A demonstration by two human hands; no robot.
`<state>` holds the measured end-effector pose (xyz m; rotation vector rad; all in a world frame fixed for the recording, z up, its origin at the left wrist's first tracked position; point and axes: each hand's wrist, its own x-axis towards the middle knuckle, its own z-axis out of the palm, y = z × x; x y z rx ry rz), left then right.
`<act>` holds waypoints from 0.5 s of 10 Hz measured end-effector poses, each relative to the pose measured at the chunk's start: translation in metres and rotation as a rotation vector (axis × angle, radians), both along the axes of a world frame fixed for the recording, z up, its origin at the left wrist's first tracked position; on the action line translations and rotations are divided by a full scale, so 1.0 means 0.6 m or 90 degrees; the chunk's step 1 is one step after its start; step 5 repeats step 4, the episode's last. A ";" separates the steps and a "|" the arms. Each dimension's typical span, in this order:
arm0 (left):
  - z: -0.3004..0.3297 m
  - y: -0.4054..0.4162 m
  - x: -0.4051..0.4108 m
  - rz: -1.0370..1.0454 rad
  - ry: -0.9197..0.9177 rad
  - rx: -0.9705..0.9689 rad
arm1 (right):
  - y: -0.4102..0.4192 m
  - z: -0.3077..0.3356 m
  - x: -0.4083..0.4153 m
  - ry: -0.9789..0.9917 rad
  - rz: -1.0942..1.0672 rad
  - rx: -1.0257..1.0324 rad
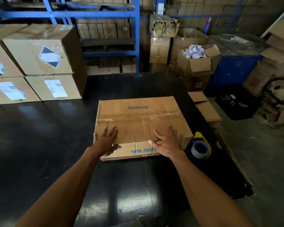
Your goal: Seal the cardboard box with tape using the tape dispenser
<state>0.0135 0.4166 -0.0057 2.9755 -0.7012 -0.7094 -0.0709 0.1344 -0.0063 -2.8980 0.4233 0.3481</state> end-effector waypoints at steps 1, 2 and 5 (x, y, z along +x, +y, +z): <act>-0.003 0.001 -0.006 0.007 -0.009 0.009 | -0.006 0.000 -0.002 0.009 0.002 0.028; -0.009 0.001 -0.008 0.002 -0.032 0.007 | -0.010 0.004 -0.006 0.010 -0.004 0.088; -0.050 0.018 -0.049 0.041 -0.207 -0.162 | -0.045 -0.035 -0.074 -0.305 -0.011 0.280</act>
